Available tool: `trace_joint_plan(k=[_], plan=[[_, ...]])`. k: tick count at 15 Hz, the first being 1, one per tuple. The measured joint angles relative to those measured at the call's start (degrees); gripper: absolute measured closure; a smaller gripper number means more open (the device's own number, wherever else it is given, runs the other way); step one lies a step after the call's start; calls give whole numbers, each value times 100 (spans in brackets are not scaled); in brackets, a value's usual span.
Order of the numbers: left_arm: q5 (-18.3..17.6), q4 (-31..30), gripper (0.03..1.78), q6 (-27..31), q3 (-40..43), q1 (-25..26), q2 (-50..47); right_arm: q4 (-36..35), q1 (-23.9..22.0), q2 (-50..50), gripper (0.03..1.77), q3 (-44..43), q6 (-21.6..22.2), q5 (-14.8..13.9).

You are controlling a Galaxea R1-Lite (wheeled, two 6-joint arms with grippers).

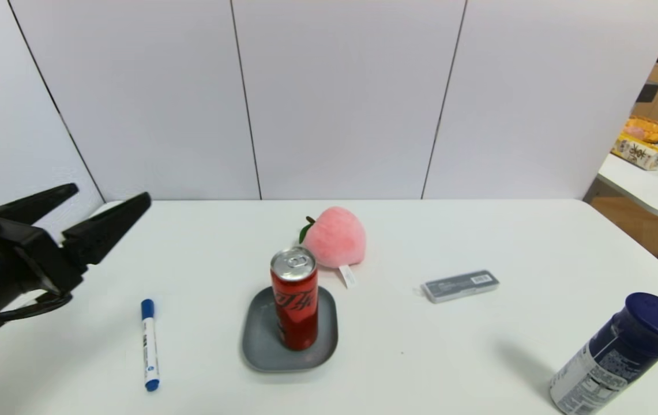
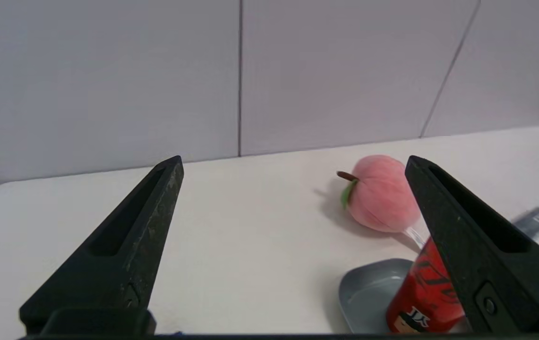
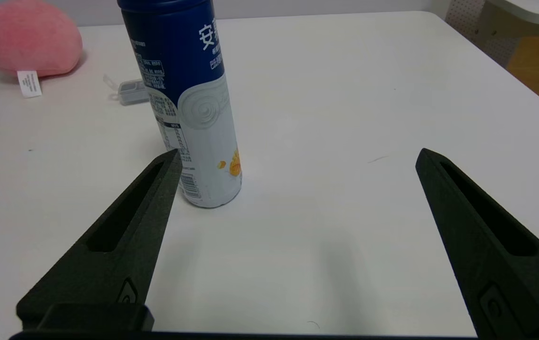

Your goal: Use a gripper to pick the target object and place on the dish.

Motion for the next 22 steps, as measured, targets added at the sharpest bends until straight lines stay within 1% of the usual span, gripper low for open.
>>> trace_joint_plan(k=[2, 5, 8, 10, 12, 15, 16, 19, 20, 22], plan=[[-9, 28, 12, 27, 300, 435, -579, 0, 0, 0, 9, 0, 2, 0], [-15, 50, 12, 196, 892, 892, -1469, 1, 0, 0, 9, 0, 2, 0], [-26, 113, 12, 199, 1524, 1497, -2356, -2, 0, 0, 9, 0, 0, 2], [-33, 262, 12, 177, 1871, 1723, -2905, 0, 0, 0, 9, 0, 2, 2], [-37, 529, 12, 177, 2111, 1843, -3447, 0, 0, 0, 9, 0, 0, 0], [-55, 1097, 12, 168, 2395, 1968, -4267, 1, 0, 0, 9, 0, 0, 2], [-61, 1396, 12, 166, 2437, 2004, -4556, 1, 0, 0, 9, 0, 2, 0], [-130, 2609, 12, 173, 2487, 2054, -5338, 0, 0, 0, 9, 0, 2, 2], [-215, 2955, 12, 160, 2492, 2064, -5474, 0, 0, 0, 9, 0, 0, 2], [-245, 3506, 12, 146, 2494, 2069, -5633, -2, 0, 0, 9, 0, 0, 2]])
